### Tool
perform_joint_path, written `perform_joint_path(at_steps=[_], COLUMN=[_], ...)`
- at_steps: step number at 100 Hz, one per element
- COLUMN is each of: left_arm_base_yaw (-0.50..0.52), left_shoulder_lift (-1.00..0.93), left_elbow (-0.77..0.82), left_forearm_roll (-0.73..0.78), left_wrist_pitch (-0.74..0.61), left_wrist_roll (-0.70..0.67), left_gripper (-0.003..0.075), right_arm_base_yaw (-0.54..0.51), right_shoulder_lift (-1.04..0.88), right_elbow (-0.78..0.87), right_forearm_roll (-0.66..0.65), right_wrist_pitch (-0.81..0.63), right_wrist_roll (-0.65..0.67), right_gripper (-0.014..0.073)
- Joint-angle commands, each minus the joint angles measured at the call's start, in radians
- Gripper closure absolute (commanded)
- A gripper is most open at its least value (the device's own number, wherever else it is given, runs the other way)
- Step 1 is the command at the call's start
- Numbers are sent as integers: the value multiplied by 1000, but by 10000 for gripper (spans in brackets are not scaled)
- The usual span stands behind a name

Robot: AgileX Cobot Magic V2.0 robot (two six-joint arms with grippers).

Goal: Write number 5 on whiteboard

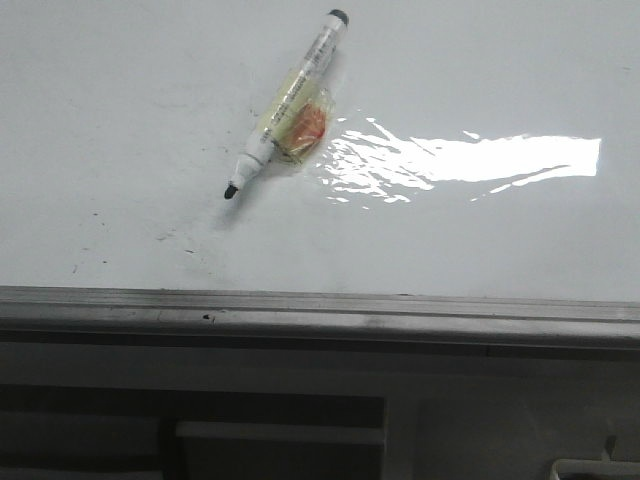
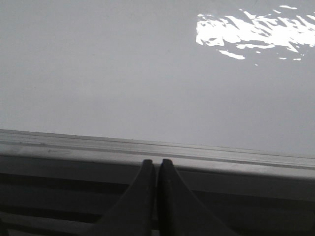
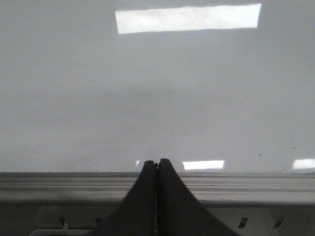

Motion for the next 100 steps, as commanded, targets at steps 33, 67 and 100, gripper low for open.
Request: perform_joint_path(at_steps=[33,67,100], left_arm_base_yaw=[5,5,5], left_shoulder_lift=[-27,-27,-27], left_elbow=[24,24,24], left_forearm_roll=[-8,-6,4], left_wrist_pitch=[-62,-62,-68], left_wrist_roll=[-3,-3,-3], left_gripper=[741,741,741], right_arm_base_yaw=[-7,-7,-7], right_shoulder_lift=[-17,-17,-17], right_elbow=[22,22,22], right_forearm_roll=[-1,-1,-16], right_wrist_pitch=[-22,-22,-26], right_wrist_roll=[-10,-10,-10], right_gripper=[657,657,657])
